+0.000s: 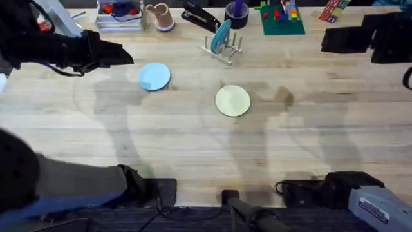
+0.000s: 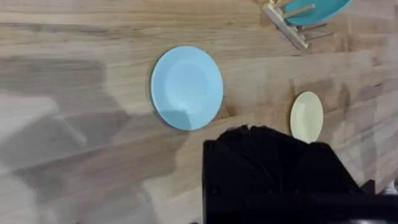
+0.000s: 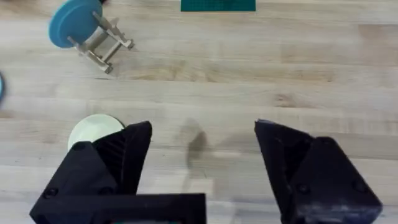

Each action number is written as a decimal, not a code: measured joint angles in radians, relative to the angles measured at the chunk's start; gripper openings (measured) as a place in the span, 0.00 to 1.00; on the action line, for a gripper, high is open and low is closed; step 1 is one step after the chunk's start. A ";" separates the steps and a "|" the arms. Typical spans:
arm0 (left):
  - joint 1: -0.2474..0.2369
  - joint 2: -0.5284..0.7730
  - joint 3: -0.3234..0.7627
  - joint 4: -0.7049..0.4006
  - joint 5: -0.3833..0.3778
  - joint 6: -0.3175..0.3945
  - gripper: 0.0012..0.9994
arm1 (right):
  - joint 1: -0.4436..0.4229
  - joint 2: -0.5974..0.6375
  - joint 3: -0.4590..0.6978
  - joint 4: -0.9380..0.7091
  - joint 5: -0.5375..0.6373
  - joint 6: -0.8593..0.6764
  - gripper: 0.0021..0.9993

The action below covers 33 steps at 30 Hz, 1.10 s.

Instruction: Pick up the plates from the table one by one and place each into a slot on the dish rack.

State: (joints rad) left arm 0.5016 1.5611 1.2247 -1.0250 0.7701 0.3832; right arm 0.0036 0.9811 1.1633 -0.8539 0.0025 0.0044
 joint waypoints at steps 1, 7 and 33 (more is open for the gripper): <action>0.000 0.023 0.013 0.001 0.006 0.008 0.04 | 0.000 0.000 0.000 0.000 0.000 0.000 1.00; 0.002 0.142 0.063 0.012 0.065 0.058 0.04 | 0.000 0.000 0.000 0.000 0.000 0.000 1.00; 0.012 0.467 0.065 0.125 0.101 0.116 0.04 | 0.000 0.000 0.000 0.000 0.000 0.000 0.99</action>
State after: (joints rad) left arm 0.5133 2.0280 1.2900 -0.9000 0.8715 0.4988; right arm 0.0036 0.9810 1.1637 -0.8536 0.0025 0.0044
